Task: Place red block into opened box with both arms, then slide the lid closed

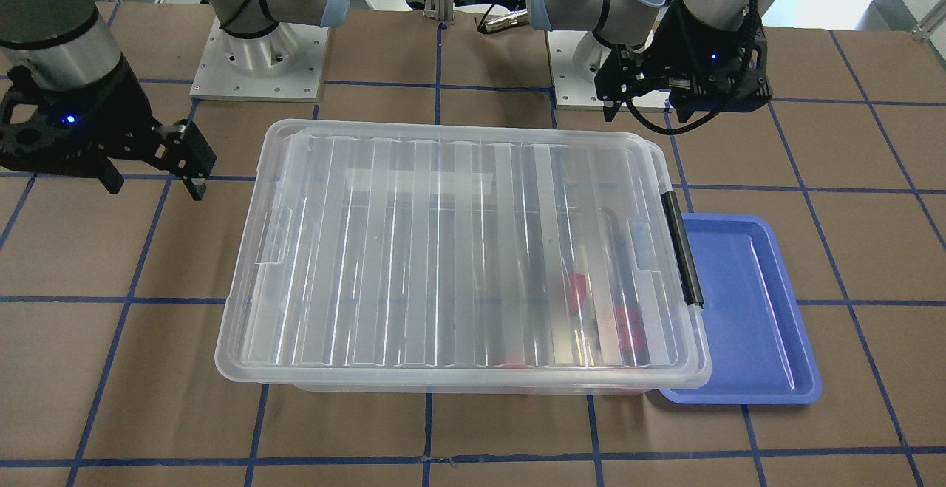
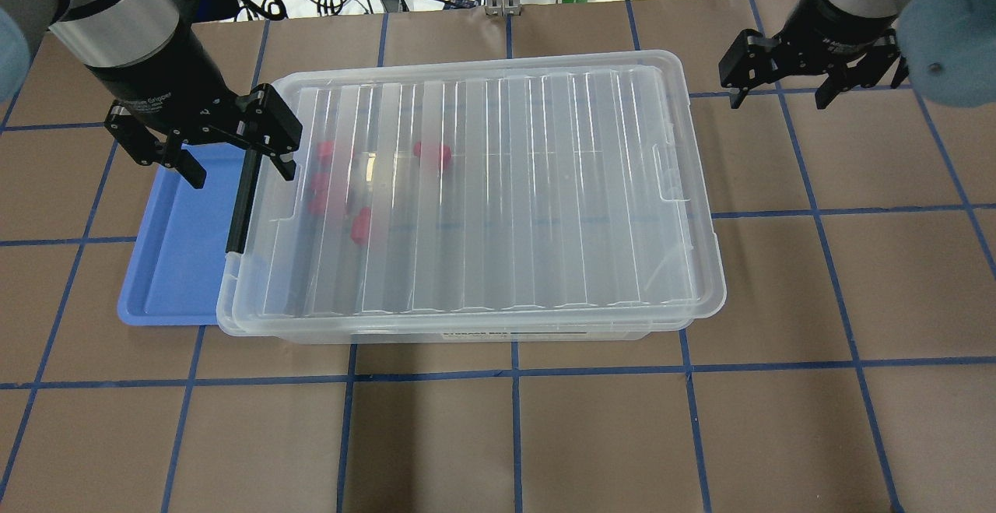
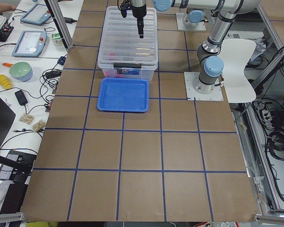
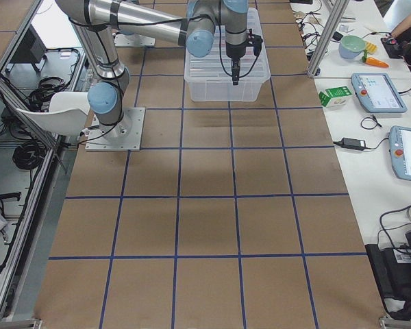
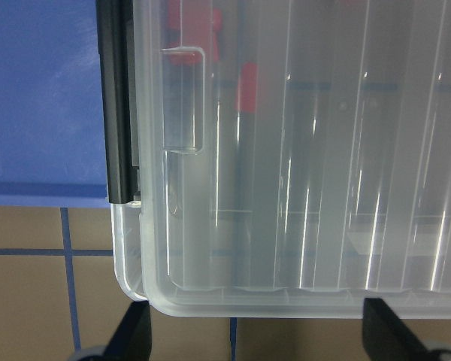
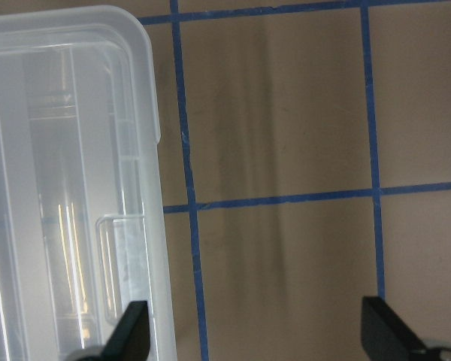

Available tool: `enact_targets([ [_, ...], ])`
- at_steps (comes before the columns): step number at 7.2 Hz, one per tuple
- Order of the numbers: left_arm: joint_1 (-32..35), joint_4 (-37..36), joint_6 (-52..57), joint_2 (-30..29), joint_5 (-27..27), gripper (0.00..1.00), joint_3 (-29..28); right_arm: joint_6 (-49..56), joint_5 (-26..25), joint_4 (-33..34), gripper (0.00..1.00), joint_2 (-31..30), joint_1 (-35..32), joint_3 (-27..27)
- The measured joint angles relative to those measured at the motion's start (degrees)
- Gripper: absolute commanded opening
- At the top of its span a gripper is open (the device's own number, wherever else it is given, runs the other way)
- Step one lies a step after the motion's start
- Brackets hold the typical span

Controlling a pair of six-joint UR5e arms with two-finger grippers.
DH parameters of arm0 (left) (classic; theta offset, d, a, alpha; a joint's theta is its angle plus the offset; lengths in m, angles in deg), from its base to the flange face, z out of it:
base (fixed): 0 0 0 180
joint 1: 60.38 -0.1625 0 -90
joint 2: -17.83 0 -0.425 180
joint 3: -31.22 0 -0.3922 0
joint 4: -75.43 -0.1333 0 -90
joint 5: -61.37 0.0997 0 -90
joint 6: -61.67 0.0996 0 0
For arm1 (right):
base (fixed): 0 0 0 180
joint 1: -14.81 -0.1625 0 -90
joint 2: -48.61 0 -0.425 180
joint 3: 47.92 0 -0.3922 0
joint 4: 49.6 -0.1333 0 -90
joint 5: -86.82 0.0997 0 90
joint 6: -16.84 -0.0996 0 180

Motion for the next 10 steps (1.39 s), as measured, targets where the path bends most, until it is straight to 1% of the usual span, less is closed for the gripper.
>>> enact_targets([
  [1, 0.0, 0.0, 0.0, 0.1, 0.0, 1.00, 0.0, 0.0, -0.1, -3.0, 1.00, -2.4, 0.0, 1.1],
  [3, 0.0, 0.0, 0.0, 0.2, 0.0, 1.00, 0.0, -0.2, -0.1, -5.0, 1.00, -5.6, -0.1, 1.2],
  [5, 0.0, -0.1, 0.0, 0.3, 0.0, 1.00, 0.0, -1.2, 0.1, -5.0, 1.00, -5.9, -1.2, 1.2],
  [8, -0.1, -0.4, 0.3, 0.4, -0.1, 1.00, 0.0, -8.5, 0.1, -4.6, 1.00, -5.1, -6.0, 1.3],
  [10, -0.1, -0.3, 0.6, 0.6, 0.0, 1.00, 0.0, -10.2, -0.2, -4.2, 1.00, -4.2, -8.5, 1.4],
])
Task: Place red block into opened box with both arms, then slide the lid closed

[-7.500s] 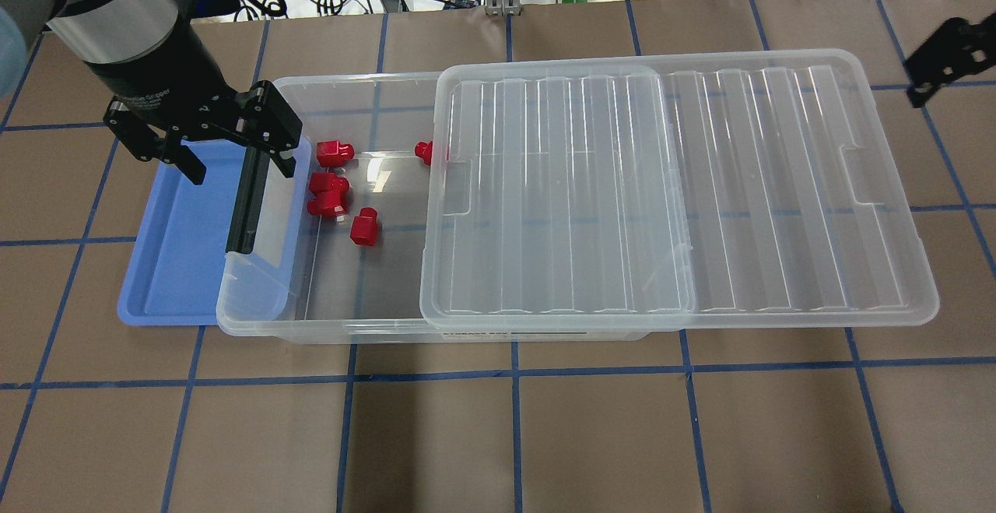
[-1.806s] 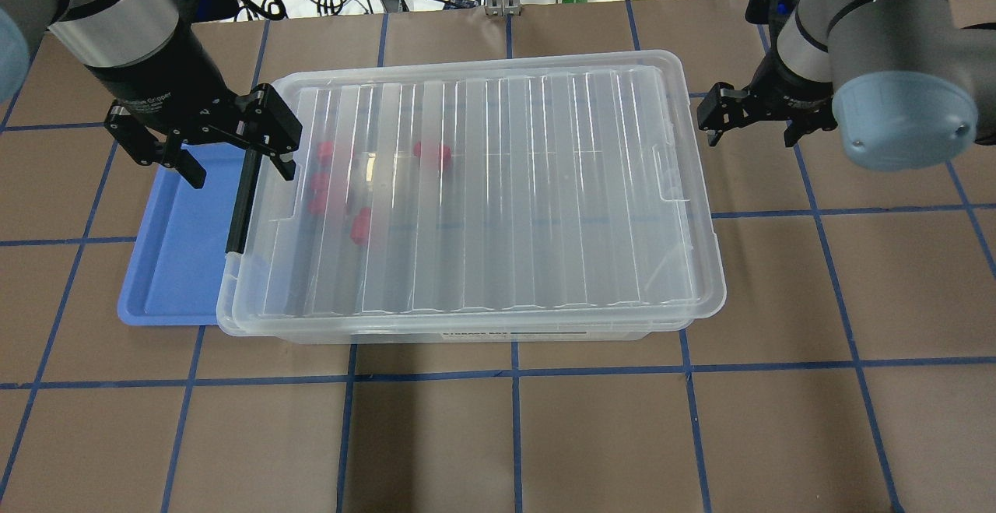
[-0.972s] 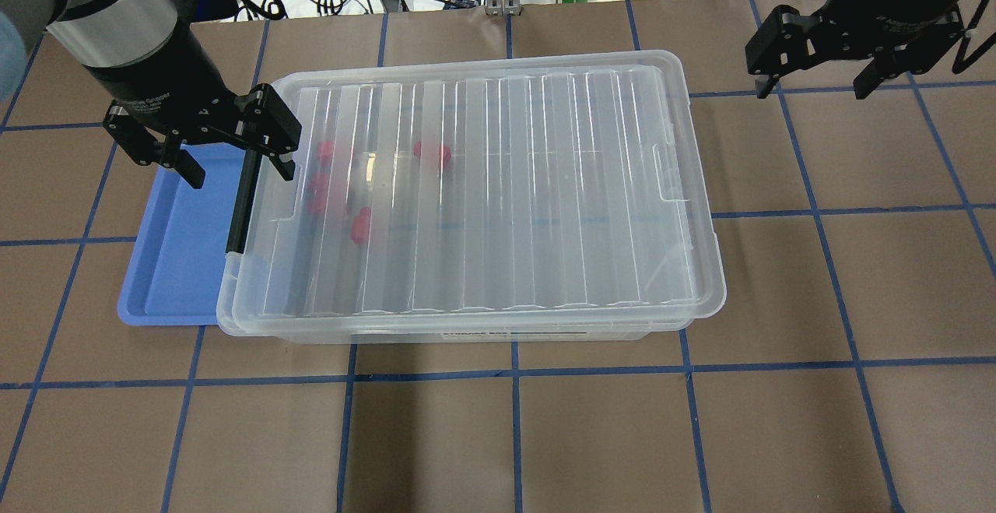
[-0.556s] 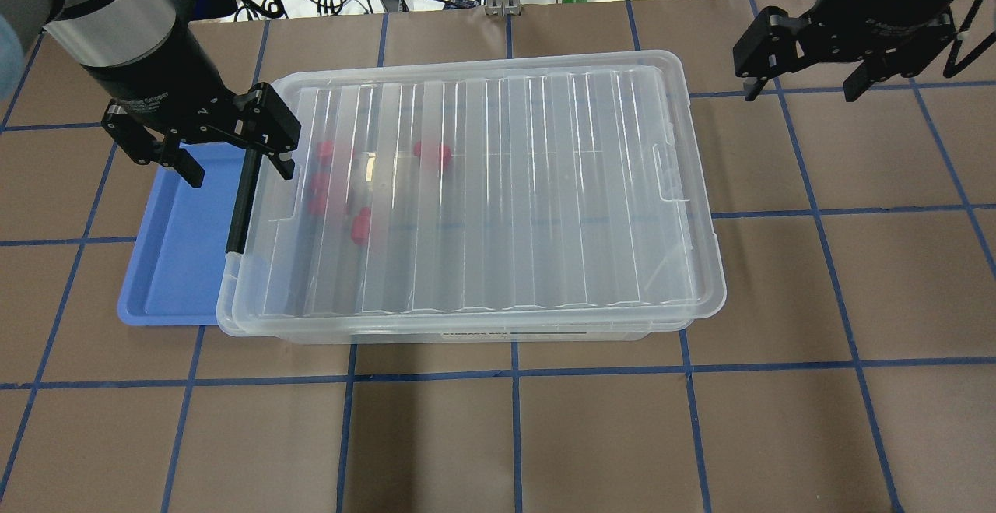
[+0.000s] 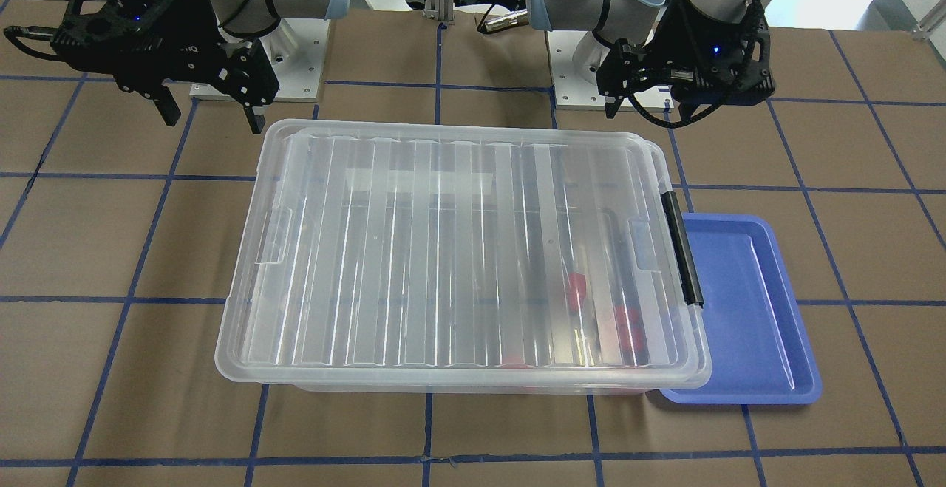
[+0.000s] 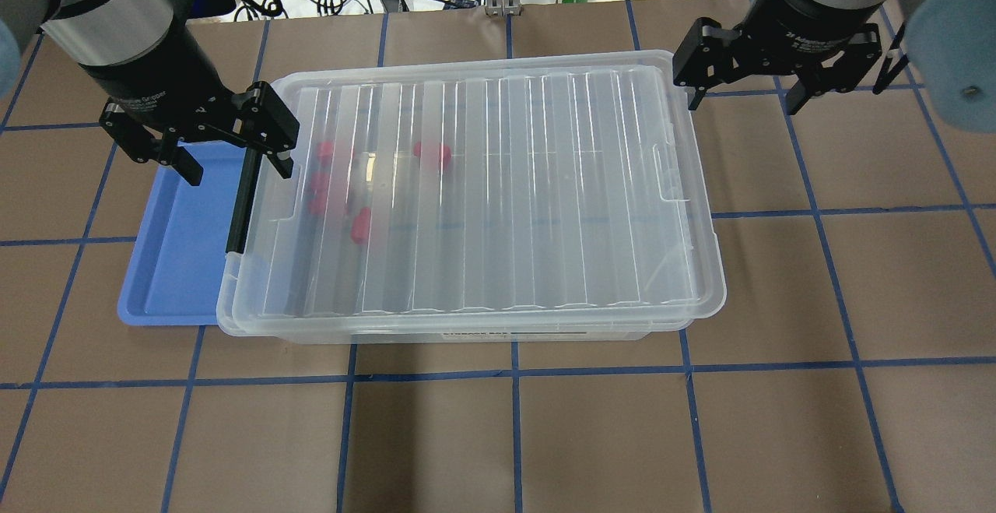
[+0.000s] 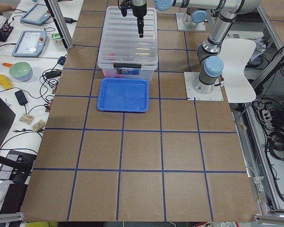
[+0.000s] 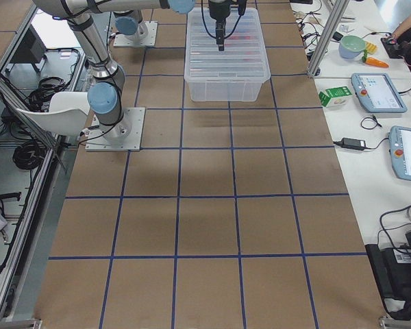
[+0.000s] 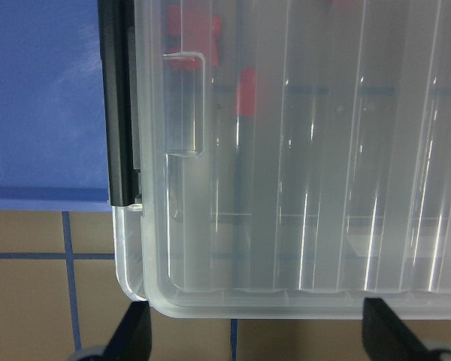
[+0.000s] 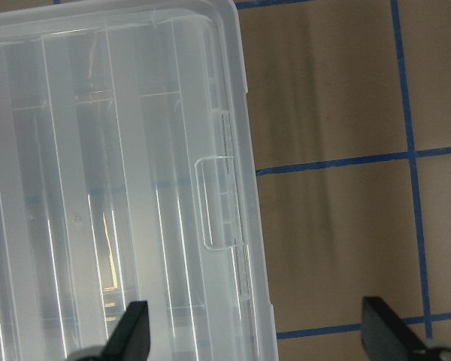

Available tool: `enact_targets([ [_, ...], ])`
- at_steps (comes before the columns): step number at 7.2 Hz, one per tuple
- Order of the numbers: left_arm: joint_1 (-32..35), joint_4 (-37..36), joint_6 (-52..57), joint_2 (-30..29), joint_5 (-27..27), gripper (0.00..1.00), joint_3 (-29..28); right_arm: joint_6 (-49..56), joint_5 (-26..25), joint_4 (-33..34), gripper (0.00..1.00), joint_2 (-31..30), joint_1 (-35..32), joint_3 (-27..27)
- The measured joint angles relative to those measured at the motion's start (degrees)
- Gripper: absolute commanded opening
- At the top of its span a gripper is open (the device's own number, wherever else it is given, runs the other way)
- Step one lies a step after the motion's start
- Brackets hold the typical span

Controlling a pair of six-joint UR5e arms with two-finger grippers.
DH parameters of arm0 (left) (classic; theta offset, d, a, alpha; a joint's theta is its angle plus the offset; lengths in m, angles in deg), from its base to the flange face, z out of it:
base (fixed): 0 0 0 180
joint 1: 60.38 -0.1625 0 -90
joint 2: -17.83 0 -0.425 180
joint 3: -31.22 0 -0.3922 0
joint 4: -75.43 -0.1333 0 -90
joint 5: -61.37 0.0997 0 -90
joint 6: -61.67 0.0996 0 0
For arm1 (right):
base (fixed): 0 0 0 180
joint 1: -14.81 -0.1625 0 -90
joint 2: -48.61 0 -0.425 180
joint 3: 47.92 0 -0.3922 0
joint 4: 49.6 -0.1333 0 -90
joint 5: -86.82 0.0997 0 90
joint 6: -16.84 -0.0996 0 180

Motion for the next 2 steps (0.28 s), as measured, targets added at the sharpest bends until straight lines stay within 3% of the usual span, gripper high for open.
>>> enact_targets([
  [2, -0.4, 0.1, 0.1, 0.6, 0.1, 1.00, 0.0, -0.3, 0.1, 0.1, 1.00, 0.5, -0.7, 0.0],
])
